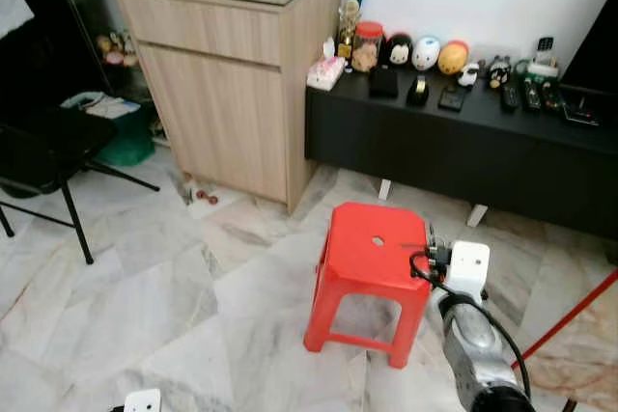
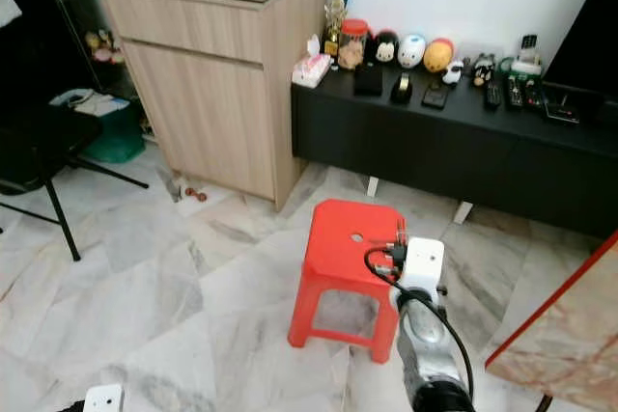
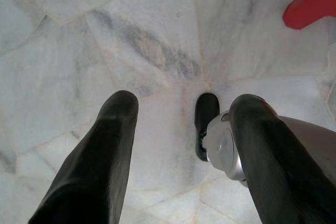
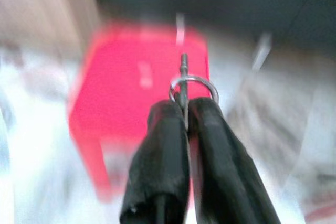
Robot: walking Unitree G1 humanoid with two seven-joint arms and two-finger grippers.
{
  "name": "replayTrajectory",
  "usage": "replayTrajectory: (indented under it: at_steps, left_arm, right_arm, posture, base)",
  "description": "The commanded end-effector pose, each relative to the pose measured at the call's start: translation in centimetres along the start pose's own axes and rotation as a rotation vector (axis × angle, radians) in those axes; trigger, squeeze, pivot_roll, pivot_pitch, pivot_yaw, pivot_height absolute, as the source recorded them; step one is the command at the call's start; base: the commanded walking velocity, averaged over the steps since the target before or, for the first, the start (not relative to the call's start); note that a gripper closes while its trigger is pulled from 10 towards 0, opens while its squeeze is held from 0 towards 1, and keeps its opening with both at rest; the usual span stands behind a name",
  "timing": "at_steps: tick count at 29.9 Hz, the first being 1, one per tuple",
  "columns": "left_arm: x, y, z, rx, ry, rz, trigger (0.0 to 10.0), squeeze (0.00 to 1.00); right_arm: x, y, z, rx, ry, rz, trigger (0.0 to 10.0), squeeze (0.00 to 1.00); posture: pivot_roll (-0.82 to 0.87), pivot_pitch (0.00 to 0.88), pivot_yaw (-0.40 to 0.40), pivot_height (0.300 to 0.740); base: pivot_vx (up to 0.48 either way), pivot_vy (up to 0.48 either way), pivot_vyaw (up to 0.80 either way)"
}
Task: Hang keys on a hook
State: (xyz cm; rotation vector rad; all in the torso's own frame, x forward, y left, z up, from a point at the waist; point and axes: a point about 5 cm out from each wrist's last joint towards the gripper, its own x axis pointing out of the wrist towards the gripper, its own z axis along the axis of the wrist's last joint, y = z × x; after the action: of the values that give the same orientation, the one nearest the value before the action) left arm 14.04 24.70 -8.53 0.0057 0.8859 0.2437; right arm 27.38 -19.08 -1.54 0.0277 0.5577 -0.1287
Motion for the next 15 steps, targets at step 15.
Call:
replayTrajectory:
  at_steps: [15]
  left_arm:
    - [0.1,-0.4,-0.2,0.034,0.035,-0.032,10.0,0.0]
  right_arm:
    - [-3.2,-2.0,-9.3,0.04,0.403,-0.029,10.0,0.0]
  posture:
    - [-0.03,0.008,-0.047,0.74]
  base:
    - [0.0,0.0,0.0]
